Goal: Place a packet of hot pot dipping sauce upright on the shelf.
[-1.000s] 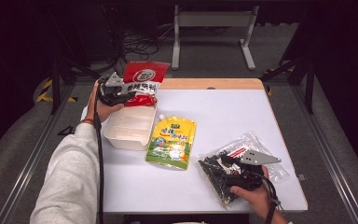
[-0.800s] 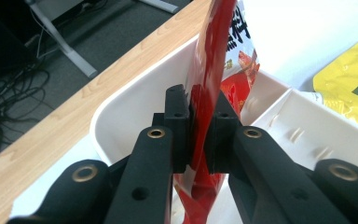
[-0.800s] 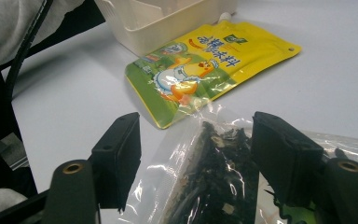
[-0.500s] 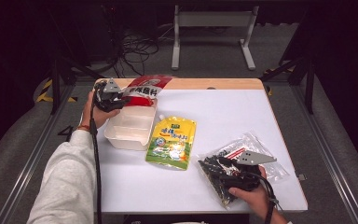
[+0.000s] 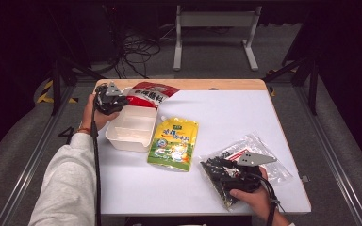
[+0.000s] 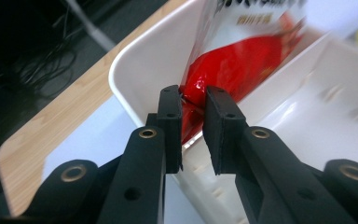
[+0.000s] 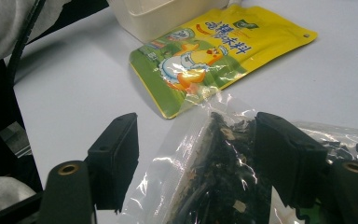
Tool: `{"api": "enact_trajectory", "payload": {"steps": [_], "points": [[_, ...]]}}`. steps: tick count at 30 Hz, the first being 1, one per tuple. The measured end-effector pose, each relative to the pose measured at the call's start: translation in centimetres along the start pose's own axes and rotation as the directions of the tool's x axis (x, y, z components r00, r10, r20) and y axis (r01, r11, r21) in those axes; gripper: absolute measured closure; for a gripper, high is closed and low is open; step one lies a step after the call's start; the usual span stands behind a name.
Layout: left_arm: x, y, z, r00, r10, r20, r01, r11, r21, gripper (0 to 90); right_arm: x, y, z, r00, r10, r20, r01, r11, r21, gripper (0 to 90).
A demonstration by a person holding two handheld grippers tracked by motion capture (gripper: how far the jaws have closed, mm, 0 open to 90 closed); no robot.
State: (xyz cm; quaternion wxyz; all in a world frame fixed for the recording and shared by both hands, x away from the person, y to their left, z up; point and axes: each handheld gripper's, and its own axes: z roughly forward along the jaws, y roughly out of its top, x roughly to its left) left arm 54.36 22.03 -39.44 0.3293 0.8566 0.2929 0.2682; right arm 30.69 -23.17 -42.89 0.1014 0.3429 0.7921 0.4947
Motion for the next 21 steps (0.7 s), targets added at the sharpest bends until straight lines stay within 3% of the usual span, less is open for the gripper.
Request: {"api": "enact_trajectory", "payload": {"steps": [4,6,10,13,16,21], "points": [[0.3,0.2,0.5,0.9996,-0.028,-0.004,0.028,0.9996,0.002,79.6,0.0,0.1,-0.1,1.0000,0.003,0.000,-0.003,1.000,-0.004,31.2],[0.3,0.3,0.6,0.9994,-0.023,-0.024,0.024,0.9996,0.016,82.1,0.0,0.1,-0.1,1.0000,0.003,0.000,-0.003,1.000,-0.004,31.2],[0.3,0.3,0.6,0.9992,-0.033,-0.022,0.034,0.9991,0.025,84.8,0.1,0.1,0.0,1.0000,-0.001,-0.001,0.001,1.000,0.003,31.2],[0.5,0.0,0.3,0.9970,-0.077,0.009,0.077,0.9970,-0.005,85.0,0.1,0.1,0.1,1.0000,-0.003,0.000,0.003,1.000,0.007,31.2],[0.8,-0.4,-0.2,0.9898,-0.138,0.033,0.140,0.9884,-0.058,83.9,0.1,0.1,0.0,0.9999,-0.008,0.007,0.007,1.000,0.012,31.1],[0.7,-0.2,-1.3,0.9876,-0.148,0.052,0.153,0.9827,-0.104,85.3,0.0,0.3,-0.1,0.9995,-0.021,0.025,0.021,1.000,0.017,31.3]]}}
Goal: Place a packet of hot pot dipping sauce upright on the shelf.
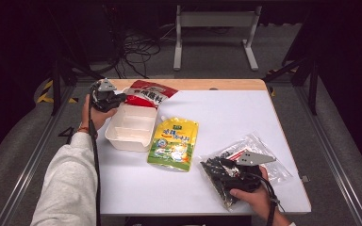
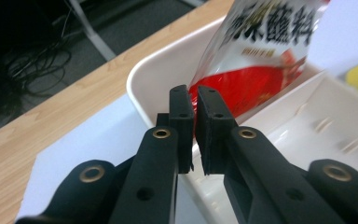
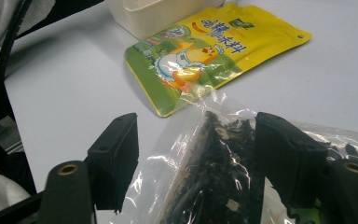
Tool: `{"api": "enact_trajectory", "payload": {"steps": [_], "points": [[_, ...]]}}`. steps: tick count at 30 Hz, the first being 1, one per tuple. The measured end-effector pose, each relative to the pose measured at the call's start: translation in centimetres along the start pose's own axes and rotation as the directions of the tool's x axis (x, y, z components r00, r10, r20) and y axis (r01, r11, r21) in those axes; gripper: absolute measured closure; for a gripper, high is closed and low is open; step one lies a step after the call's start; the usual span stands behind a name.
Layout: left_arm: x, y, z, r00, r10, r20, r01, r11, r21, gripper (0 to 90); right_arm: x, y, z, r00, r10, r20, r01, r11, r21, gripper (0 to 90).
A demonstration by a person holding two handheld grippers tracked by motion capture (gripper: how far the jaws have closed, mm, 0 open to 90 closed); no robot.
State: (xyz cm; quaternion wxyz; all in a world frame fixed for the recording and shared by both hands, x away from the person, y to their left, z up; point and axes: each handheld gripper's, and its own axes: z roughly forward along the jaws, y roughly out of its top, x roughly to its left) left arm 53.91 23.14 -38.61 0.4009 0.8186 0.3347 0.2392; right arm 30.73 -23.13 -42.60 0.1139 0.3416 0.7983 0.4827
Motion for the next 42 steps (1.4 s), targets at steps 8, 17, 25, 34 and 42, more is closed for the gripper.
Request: {"api": "enact_trajectory", "payload": {"steps": [8,17,25,34,42], "points": [[-0.4,0.3,0.1,1.0000,0.009,0.003,-0.009,1.0000,0.002,84.7,-0.3,0.4,-0.4,0.9998,-0.003,0.019,0.003,1.000,-0.015,32.2],[-1.1,-0.7,-2.1,0.9990,-0.028,0.034,0.030,0.9971,-0.070,83.1,-0.6,0.5,-0.1,0.9999,-0.001,0.014,0.001,1.000,0.003,33.8],[-4.1,-2.1,-6.7,0.9989,0.014,0.046,-0.007,0.9896,-0.144,80.5,-1.1,0.7,-0.2,0.9993,-0.024,0.030,0.024,1.000,0.011,41.1],[-9.1,-4.2,-10.7,0.9909,0.121,0.058,-0.112,0.9835,-0.142,78.9,-2.1,1.1,0.0,0.9987,-0.033,0.039,0.032,0.999,0.014,46.3],[-11.7,-6.1,-11.5,0.9874,0.138,0.077,-0.128,0.9842,-0.122,75.2,-2.8,1.4,0.6,0.9971,-0.058,0.050,0.056,0.998,0.031,54.3]]}}
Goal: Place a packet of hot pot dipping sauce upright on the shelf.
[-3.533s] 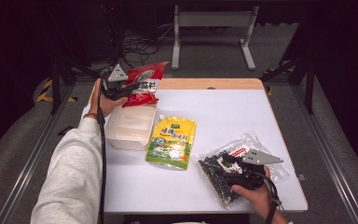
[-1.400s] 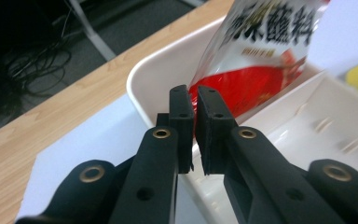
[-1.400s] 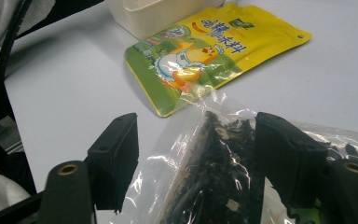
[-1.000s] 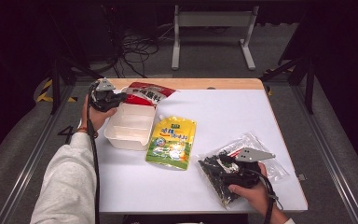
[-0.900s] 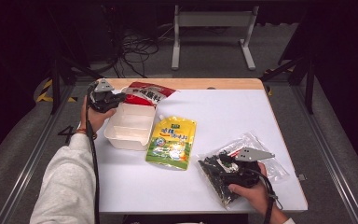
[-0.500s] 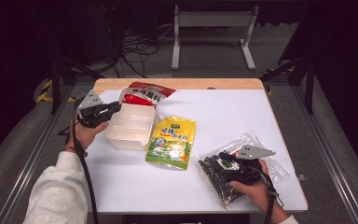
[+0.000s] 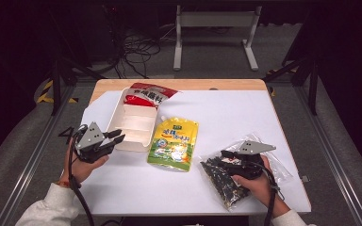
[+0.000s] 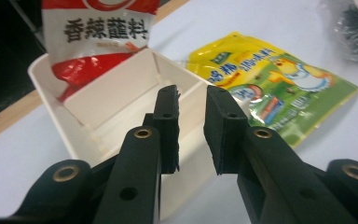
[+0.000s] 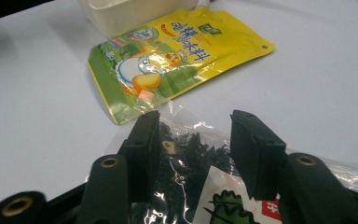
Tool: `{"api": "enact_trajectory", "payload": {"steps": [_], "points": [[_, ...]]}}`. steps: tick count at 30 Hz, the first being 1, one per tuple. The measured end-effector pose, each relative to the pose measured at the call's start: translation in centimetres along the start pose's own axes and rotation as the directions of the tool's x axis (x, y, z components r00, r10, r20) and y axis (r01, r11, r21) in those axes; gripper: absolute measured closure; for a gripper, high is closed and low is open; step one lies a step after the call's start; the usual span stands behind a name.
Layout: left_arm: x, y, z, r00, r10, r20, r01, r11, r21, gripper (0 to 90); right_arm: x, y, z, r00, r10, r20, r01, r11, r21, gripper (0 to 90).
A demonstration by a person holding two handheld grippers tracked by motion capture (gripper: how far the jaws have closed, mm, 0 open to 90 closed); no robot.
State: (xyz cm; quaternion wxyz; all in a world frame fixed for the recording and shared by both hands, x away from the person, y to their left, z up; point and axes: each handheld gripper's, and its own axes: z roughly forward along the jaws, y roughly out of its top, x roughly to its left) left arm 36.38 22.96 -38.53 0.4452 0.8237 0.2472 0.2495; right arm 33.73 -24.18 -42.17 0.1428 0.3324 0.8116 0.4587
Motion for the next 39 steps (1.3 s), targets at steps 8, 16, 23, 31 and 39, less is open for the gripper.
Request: {"api": "enact_trajectory", "payload": {"steps": [8,16,23,31,39], "points": [[-2.7,-1.4,-0.1,0.9974,-0.008,0.072,0.007,0.9997,0.023,69.8,-0.2,-0.1,0.0,0.9998,-0.020,-0.004,0.020,1.000,0.020,63.8],[-4.6,-2.7,0.8,0.9909,-0.014,0.134,0.007,0.9985,0.054,60.9,-0.3,-0.2,-0.4,0.9994,-0.033,-0.006,0.033,0.999,0.028,68.8],[-5.5,-3.7,2.9,0.9839,-0.032,0.176,0.010,0.9923,0.124,53.7,-0.3,0.0,-0.6,0.9993,-0.038,0.007,0.038,0.999,0.034,68.6],[-5.6,-4.0,4.2,0.9756,-0.070,0.208,0.037,0.9867,0.158,48.6,-1.1,0.0,-1.2,0.9994,-0.012,0.032,0.011,1.000,0.017,67.8],[-5.8,-4.2,5.1,0.9753,-0.080,0.206,0.042,0.9821,0.184,42.8,-1.1,0.6,-0.7,0.9987,-0.022,0.046,0.021,0.999,0.036,65.4]]}}
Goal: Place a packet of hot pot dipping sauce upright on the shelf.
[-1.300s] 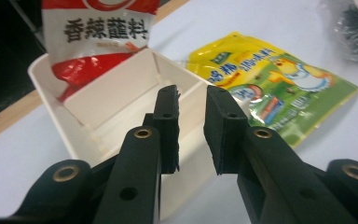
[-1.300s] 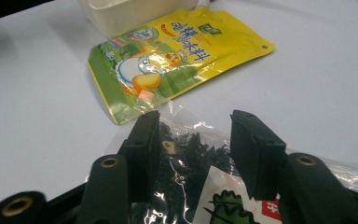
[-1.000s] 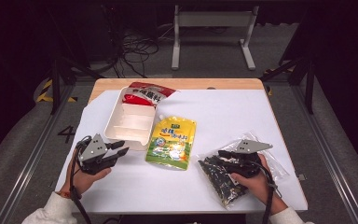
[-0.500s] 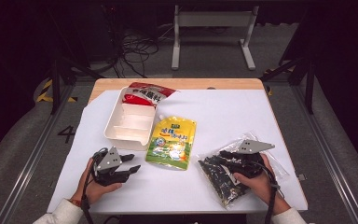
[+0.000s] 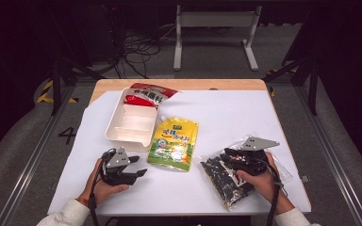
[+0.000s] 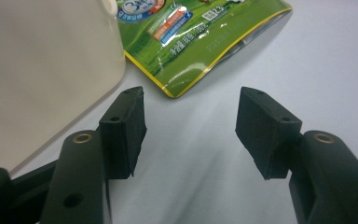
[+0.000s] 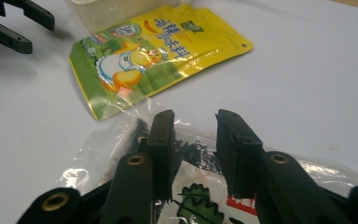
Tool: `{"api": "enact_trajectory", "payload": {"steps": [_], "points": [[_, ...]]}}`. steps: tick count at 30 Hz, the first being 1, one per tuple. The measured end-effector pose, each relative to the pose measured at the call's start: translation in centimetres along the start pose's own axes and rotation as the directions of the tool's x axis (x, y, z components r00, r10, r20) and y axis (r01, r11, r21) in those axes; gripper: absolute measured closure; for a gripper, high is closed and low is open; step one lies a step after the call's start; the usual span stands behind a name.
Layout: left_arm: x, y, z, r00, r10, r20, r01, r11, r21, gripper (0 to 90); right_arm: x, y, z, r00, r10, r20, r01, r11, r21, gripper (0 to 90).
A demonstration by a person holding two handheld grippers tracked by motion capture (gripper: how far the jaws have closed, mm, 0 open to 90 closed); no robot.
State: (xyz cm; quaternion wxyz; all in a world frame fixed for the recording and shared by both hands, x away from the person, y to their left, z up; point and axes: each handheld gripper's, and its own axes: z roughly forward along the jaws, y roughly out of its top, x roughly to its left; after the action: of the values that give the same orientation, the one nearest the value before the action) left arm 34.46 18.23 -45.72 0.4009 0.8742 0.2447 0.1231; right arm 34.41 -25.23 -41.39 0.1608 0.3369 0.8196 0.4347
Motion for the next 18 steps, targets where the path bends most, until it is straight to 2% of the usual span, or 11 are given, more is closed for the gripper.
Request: {"api": "enact_trajectory", "payload": {"steps": [4,8,9,11,14,18], "points": [[-0.4,0.1,0.1,0.9997,0.024,0.009,-0.025,0.9997,0.006,42.1,-0.8,-0.5,-0.8,0.9988,0.012,0.048,-0.013,1.000,0.015,62.7],[-0.5,0.1,0.1,0.9994,0.031,0.014,-0.031,0.9995,0.005,40.8,-2.0,-1.5,-2.3,0.9913,0.043,0.125,-0.046,0.999,0.021,57.8],[-0.5,0.1,0.1,0.9994,0.031,0.014,-0.031,0.9995,0.005,40.7,-2.0,-1.5,-2.3,0.9913,0.043,0.125,-0.046,0.999,0.021,57.8],[-0.7,0.3,0.2,0.9991,0.037,0.022,-0.038,0.9993,0.008,40.7,-2.9,-2.3,-3.4,0.9834,0.079,0.164,-0.083,0.996,0.021,54.0],[-0.9,0.5,0.4,0.9979,0.056,0.033,-0.056,0.9984,0.011,40.6,-3.9,-3.5,-4.7,0.9671,0.128,0.220,-0.138,0.990,0.029,46.0],[-1.1,0.8,1.0,0.9956,0.077,0.053,-0.078,0.9966,0.024,40.5,-5.0,-4.9,-6.0,0.9472,0.170,0.272,-0.188,0.981,0.041,39.8]]}}
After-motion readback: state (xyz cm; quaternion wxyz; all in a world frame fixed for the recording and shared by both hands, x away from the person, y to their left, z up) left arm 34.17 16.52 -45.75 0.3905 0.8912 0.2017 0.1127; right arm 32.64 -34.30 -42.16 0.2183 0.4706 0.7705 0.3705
